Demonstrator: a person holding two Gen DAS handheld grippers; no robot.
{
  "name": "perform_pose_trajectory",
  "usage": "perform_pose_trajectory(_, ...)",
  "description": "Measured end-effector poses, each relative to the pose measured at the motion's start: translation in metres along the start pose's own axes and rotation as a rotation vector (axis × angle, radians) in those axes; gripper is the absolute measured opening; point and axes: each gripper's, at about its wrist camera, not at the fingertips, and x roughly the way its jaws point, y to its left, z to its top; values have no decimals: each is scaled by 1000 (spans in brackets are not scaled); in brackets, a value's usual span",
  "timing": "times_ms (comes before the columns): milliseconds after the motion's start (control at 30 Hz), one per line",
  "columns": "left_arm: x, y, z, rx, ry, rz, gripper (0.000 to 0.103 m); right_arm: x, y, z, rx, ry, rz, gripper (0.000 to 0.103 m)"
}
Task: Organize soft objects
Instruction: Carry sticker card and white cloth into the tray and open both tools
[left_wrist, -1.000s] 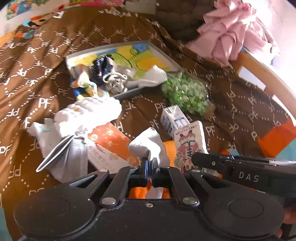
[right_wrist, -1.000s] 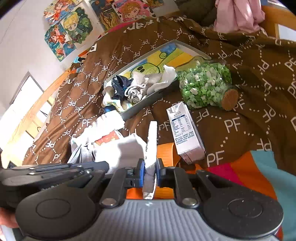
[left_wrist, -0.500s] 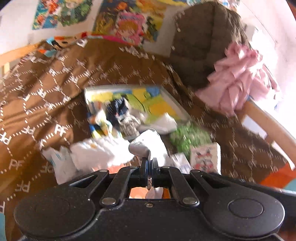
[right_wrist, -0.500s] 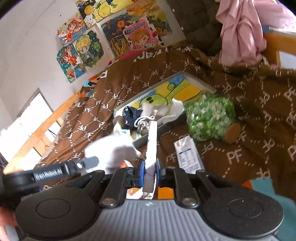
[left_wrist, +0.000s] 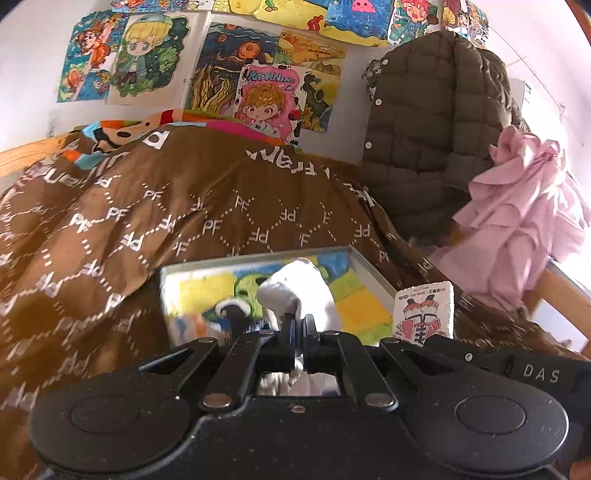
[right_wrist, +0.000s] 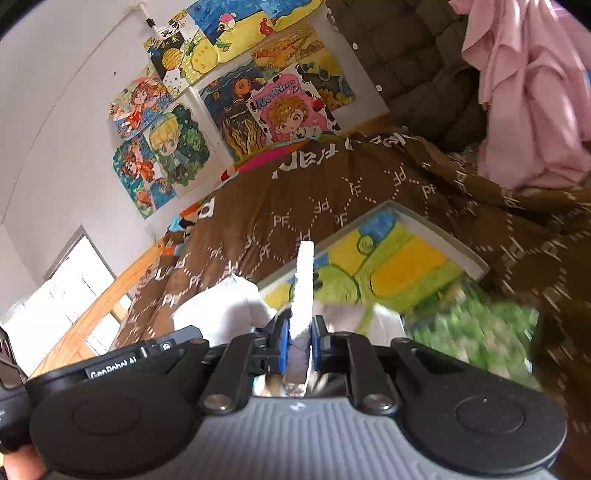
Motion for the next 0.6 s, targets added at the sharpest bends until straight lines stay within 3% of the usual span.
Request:
perform_pose_trajectory(300,84,22,-3,16,35,-80,2,95,-37,11,92,36,-12,14)
perform_pose_trajectory(600,126,35,-26,-23,167,-70,3,127,-41,2,57,159,-87,14)
